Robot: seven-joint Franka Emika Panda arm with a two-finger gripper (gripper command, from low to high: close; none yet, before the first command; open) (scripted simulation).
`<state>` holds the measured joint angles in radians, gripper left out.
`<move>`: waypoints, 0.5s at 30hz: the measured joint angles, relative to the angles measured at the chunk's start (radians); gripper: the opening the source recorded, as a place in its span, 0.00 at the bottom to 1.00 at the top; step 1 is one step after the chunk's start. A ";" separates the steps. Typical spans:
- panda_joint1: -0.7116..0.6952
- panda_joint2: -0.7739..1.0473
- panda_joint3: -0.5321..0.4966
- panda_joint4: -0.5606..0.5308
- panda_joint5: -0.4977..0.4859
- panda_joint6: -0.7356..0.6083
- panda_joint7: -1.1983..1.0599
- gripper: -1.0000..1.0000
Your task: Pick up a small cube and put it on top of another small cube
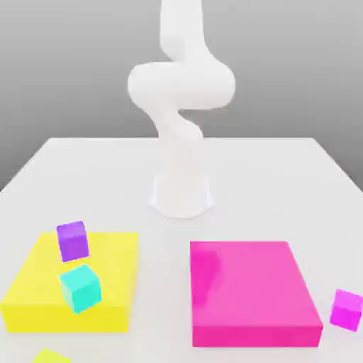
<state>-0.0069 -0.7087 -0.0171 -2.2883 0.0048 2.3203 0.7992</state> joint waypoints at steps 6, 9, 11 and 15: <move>-0.016 0.223 -0.045 0.029 0.016 0.050 -0.005 0.50; -0.023 0.332 -0.069 0.043 0.026 0.074 -0.009 0.50; -0.029 0.404 -0.084 0.052 0.035 0.090 -0.014 0.50; -0.044 0.549 -0.111 0.071 0.057 0.122 -0.025 0.50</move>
<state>-0.0511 -0.1593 -0.1279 -2.2177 0.0618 2.4426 0.7742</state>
